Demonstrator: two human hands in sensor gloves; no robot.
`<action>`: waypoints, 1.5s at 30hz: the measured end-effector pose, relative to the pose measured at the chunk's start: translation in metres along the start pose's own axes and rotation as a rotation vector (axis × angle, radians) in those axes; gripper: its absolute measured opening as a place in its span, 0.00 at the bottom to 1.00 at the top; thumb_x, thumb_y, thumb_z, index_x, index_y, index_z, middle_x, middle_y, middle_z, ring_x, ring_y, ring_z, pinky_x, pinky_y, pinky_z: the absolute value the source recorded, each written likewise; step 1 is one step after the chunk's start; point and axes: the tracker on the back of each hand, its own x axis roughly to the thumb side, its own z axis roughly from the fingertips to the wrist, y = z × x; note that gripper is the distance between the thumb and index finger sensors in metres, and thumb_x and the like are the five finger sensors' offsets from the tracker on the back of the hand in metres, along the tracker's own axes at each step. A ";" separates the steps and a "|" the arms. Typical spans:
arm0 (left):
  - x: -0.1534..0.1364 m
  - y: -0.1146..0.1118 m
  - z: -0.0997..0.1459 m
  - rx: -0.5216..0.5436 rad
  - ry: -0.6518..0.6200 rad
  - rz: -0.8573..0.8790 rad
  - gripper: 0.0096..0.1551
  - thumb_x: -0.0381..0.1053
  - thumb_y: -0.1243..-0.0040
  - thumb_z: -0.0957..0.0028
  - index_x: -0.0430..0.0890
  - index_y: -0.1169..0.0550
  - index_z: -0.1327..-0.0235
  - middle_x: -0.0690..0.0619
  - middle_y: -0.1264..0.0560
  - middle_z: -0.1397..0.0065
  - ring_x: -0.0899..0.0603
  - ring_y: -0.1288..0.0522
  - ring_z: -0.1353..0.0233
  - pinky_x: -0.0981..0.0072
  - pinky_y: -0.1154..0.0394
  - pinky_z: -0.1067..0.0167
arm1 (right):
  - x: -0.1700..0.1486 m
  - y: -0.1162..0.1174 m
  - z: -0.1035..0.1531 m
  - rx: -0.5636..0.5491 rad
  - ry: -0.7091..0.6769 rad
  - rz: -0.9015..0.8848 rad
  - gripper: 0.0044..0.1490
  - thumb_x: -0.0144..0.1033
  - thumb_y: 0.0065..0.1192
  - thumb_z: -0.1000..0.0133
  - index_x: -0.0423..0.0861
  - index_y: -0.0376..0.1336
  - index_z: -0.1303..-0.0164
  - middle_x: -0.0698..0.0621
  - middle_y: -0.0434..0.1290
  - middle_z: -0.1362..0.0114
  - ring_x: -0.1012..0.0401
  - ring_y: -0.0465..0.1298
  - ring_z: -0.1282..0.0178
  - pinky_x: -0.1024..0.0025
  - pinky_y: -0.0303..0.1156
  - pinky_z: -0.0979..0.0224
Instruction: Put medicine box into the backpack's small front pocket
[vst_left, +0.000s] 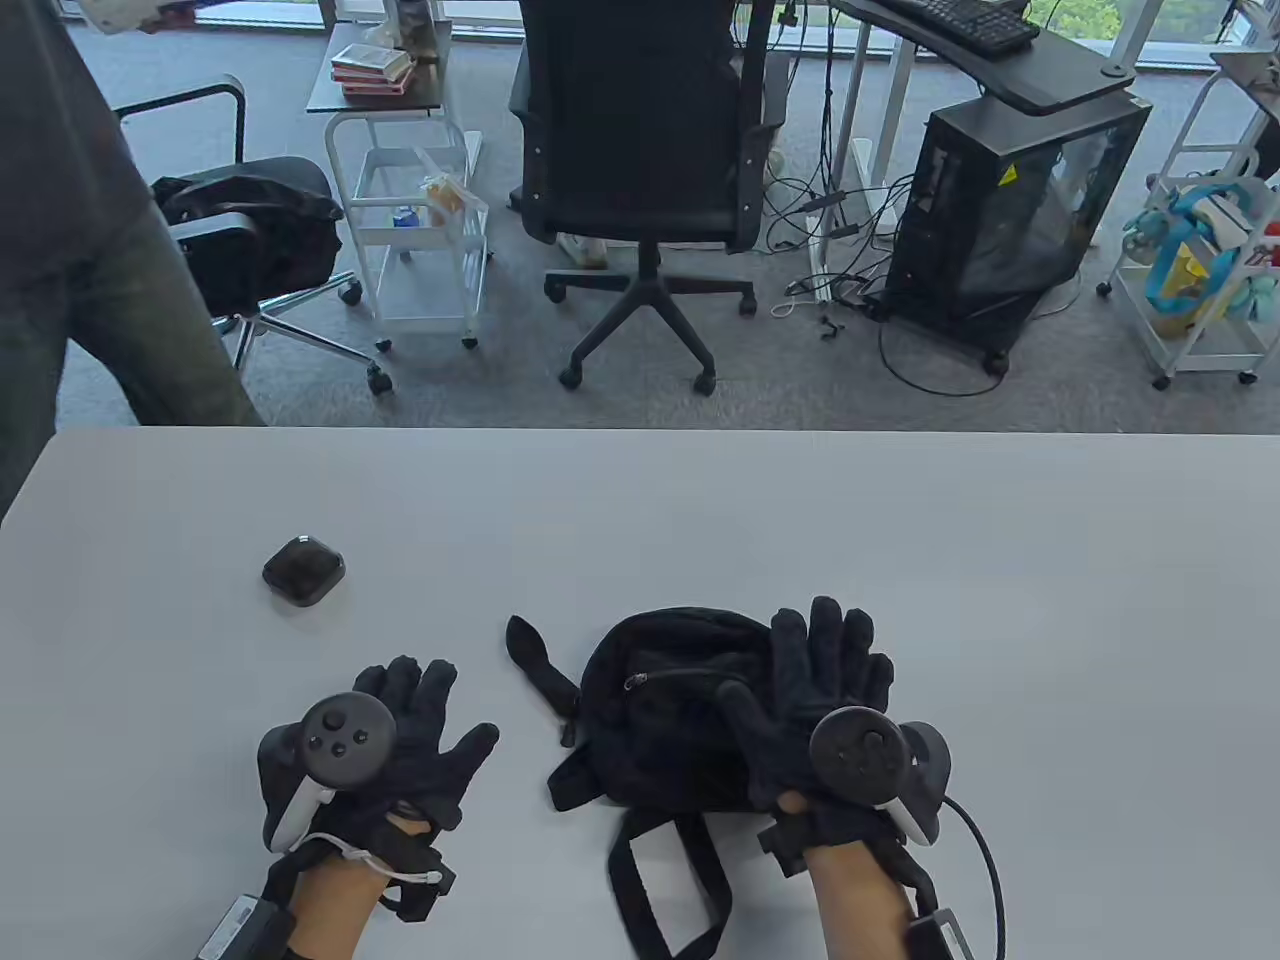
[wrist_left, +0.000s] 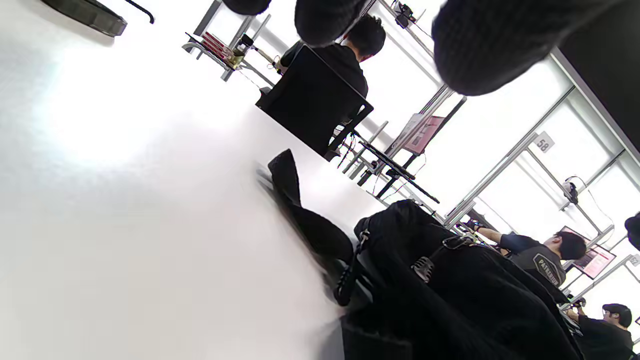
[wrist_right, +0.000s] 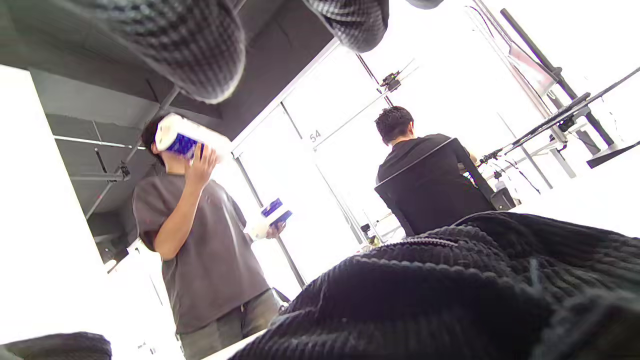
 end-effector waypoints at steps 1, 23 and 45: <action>0.001 -0.001 0.001 -0.005 -0.005 0.007 0.53 0.70 0.39 0.45 0.39 0.40 0.18 0.26 0.50 0.15 0.18 0.59 0.21 0.19 0.60 0.38 | 0.001 0.002 0.000 0.006 0.000 0.001 0.58 0.60 0.56 0.40 0.26 0.48 0.19 0.24 0.41 0.20 0.24 0.38 0.24 0.23 0.35 0.36; 0.007 -0.003 0.005 -0.001 -0.038 0.046 0.52 0.69 0.39 0.44 0.37 0.39 0.19 0.26 0.48 0.16 0.18 0.58 0.22 0.19 0.58 0.38 | -0.016 0.005 0.000 0.023 0.111 -0.006 0.57 0.60 0.57 0.40 0.24 0.51 0.21 0.21 0.45 0.20 0.22 0.41 0.25 0.23 0.36 0.37; 0.008 -0.010 0.004 -0.054 -0.009 0.051 0.52 0.69 0.40 0.44 0.37 0.39 0.19 0.25 0.48 0.16 0.17 0.58 0.22 0.19 0.58 0.38 | -0.101 0.036 0.012 0.356 0.568 0.042 0.61 0.69 0.50 0.39 0.25 0.54 0.19 0.21 0.37 0.19 0.26 0.29 0.26 0.25 0.28 0.38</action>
